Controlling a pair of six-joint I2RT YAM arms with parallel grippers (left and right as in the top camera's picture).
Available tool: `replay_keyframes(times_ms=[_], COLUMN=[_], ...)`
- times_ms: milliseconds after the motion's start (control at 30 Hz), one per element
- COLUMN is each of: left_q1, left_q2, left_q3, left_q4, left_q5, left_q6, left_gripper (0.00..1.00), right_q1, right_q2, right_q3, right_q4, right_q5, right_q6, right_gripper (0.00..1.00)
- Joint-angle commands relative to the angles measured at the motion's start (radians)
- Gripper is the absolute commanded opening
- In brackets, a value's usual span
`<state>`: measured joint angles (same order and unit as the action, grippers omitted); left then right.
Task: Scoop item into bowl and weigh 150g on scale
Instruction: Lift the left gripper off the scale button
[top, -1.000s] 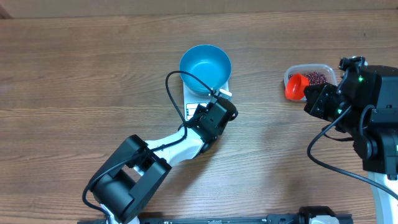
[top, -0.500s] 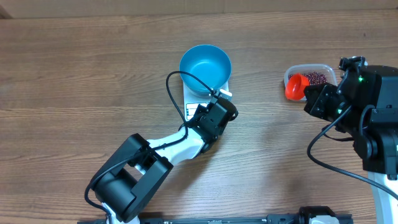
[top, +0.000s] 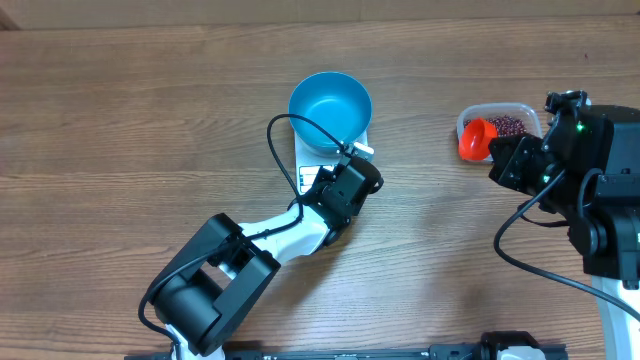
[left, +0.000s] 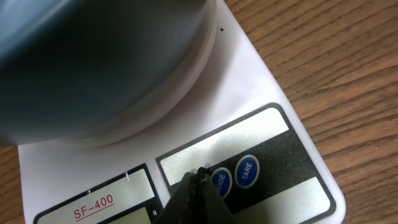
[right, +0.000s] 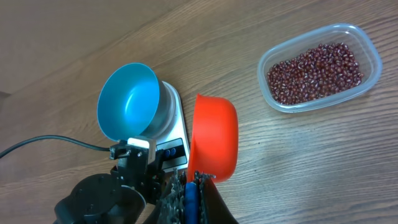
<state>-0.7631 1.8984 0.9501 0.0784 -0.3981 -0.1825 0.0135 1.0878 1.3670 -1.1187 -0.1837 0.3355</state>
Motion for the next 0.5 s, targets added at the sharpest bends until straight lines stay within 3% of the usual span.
replay_keyframes(times_ms=[0, 467], left_q1=[0.009, 0.012], left_q2=[0.032, 0.032], left_q3=[-0.012, -0.012], left_q4=[-0.012, -0.063], left_q5=[0.006, 0.006], left_q6=[0.014, 0.011], left_gripper=[0.05, 0.04], right_q1=[-0.003, -0.003], right_q2=[-0.003, -0.003], right_q3=[0.027, 0.027], right_q4=[0.006, 0.006], right_q5=[-0.003, -0.003], right_q6=[-0.008, -0.008], right_gripper=[0.04, 0.04])
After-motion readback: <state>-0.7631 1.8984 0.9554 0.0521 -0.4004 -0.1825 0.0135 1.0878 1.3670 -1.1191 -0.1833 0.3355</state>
